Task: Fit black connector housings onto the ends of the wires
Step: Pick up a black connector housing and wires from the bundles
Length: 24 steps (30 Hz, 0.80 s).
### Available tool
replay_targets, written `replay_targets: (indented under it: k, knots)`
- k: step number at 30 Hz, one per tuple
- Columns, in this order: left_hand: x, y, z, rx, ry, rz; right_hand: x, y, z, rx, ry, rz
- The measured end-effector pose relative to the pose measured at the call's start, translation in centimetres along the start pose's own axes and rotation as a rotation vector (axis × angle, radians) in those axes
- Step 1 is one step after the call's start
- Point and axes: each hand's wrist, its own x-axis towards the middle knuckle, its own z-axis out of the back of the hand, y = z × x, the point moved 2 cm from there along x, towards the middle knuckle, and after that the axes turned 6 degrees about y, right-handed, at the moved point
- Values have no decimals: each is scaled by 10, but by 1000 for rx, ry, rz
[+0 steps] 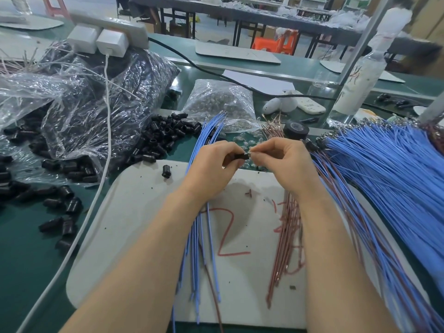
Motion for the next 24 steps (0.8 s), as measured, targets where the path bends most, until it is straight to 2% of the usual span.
replay_targets:
  k: [7, 10, 14, 17, 19, 24]
  knots:
    - [0, 2, -1, -40, 42, 35, 2, -6, -1, 157, -2, -35]
    - [1, 6, -5, -37, 96, 87, 3, -10, -5, 132, -20, -60]
    - [1, 9, -7, -27, 83, 136, 6, -16, -7, 88, -100, -81]
    - [2, 11, -2, -50, -65, 180, 7, -22, -2, 26, -250, -126]
    - [2, 12, 5, -99, -192, 209, 7, -23, -3, -119, -299, -138]
    - [0, 12, 12, -199, -359, 258, 17, -13, -21, -385, -184, -123]
